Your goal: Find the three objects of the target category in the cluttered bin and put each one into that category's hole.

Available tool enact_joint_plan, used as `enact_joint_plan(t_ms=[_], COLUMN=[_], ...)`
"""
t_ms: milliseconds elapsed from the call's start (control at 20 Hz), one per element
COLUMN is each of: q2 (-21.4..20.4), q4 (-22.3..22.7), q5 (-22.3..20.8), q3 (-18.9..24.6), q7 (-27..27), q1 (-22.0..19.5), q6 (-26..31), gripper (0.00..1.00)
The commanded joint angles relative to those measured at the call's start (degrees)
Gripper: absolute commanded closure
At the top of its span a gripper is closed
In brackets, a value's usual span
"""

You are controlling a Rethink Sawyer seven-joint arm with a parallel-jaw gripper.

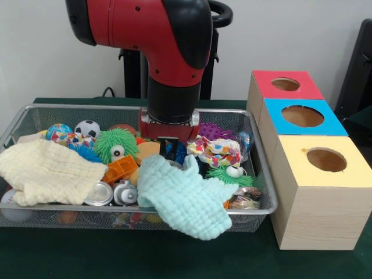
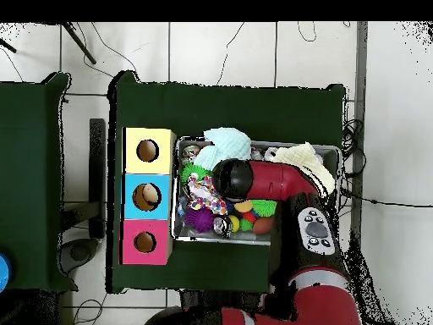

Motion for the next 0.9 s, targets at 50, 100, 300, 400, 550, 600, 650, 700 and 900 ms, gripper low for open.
enact_joint_plan(t_ms=[50, 100, 300, 400, 550, 600, 650, 700, 900], q2=[-2.62, -2.82, -3.23, -3.47, -3.37, -3.33, -3.26, -3.18, -3.12], q4=[6.74, 7.2, 8.51, 9.27, 9.28, 9.3, 9.19, 9.1, 9.51], q5=[-0.02, -0.02, -0.15, -0.3, -0.28, -0.29, -0.42, -0.36, -0.1], q3=[3.32, 3.34, 3.37, 3.26, 3.26, 3.23, 2.89, 2.68, 3.58], q7=[6.19, 6.23, 6.33, 6.4, 6.18, 6.09, 5.94, 5.98, 5.31], q1=[-1.45, -1.58, -1.88, -1.96, -2.05, -2.05, -1.74, -1.56, -2.63], q6=[-5.74, -6.0, -7.18, -7.83, -8.24, -8.33, -7.71, -7.37, -8.3], gripper=[1.0, 1.0, 1.0, 1.0, 1.0, 1.0, 1.0, 1.0, 0.0])
